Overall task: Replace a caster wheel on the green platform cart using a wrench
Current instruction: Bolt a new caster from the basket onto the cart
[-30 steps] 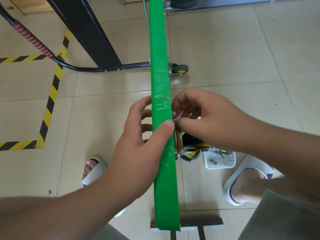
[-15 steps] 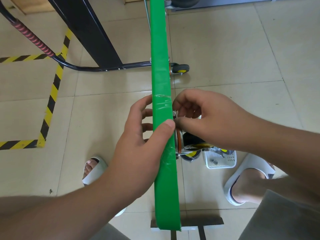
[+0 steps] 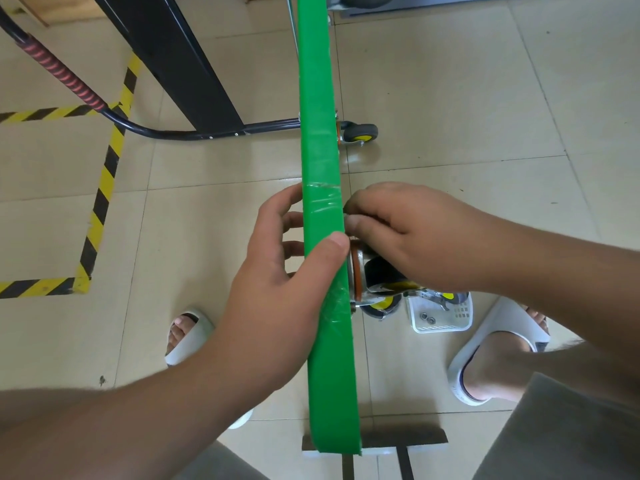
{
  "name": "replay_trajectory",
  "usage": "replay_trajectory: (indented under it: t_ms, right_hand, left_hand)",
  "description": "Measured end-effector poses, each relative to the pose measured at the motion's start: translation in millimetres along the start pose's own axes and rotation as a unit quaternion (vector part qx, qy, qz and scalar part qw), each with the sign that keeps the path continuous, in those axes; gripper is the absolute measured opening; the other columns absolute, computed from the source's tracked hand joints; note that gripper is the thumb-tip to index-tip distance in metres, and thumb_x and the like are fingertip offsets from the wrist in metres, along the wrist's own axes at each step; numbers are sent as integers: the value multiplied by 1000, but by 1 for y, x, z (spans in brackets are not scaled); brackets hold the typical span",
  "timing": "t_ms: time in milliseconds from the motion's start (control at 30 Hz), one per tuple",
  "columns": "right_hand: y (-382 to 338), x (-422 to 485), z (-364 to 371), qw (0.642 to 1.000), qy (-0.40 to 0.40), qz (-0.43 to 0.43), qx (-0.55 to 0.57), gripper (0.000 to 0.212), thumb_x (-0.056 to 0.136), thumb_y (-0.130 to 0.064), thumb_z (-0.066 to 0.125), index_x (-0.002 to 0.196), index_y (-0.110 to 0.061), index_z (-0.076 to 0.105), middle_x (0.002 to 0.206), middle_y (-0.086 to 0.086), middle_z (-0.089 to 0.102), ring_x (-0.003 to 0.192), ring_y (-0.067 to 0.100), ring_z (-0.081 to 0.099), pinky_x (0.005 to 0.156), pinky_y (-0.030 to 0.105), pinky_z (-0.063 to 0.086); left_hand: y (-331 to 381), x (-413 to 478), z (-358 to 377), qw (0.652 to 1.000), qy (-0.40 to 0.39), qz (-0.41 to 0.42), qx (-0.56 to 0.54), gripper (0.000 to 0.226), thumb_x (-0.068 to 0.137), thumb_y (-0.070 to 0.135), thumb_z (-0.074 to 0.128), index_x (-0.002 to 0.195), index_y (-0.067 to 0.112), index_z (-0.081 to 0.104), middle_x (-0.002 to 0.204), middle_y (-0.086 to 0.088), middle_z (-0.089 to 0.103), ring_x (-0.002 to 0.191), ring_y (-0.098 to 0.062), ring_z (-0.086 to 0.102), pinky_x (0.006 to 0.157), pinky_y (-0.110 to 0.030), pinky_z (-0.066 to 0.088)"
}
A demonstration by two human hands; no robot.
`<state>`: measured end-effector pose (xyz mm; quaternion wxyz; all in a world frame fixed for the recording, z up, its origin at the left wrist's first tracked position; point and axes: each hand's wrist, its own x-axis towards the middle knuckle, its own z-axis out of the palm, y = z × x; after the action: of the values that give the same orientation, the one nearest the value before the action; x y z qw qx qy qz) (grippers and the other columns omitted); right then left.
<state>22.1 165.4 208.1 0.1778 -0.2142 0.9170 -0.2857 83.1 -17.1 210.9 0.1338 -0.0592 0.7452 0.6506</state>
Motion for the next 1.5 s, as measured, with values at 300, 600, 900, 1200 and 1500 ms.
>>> replay_trajectory:
  t_ms: [300,600,900,1200,1500]
  right_hand:
    - [-2,0,-3,998,19,44,51,22,90,-36,54,107,-24,59,89,-6,61,75,7,54,68,28,46]
    - [5,-1,-2,990,100,-64,-70,20,94,-39,62,99,-20,67,76,-9,52,71,13,49,65,33,39]
    - [-3,0,0,996,-12,42,74,36,106,-39,40,99,-14,65,89,7,67,84,22,61,81,44,51]
    - [-3,1,-4,998,35,39,24,22,85,-37,61,105,-28,60,85,-8,57,69,3,50,59,21,37]
    - [1,1,-8,1000,1,0,6,23,99,-39,54,98,-18,66,81,-4,61,75,12,55,70,31,44]
  left_hand:
    - [1,-1,-1,1000,-5,1,9,49,86,47,60,132,57,48,121,26,60,108,-15,67,77,-40,65]
    - [1,-1,-2,1000,-6,4,21,49,87,50,58,133,59,46,123,26,60,108,-15,68,81,-43,63]
    - [0,0,-1,1000,-5,0,18,50,86,48,59,134,57,47,123,23,60,108,-16,67,79,-43,64]
    - [0,0,-3,1000,-9,3,22,49,87,49,59,134,58,47,123,25,60,108,-17,68,82,-46,63]
    - [0,0,-2,1000,-7,2,19,50,86,49,59,133,58,47,120,25,60,107,-16,68,79,-42,64]
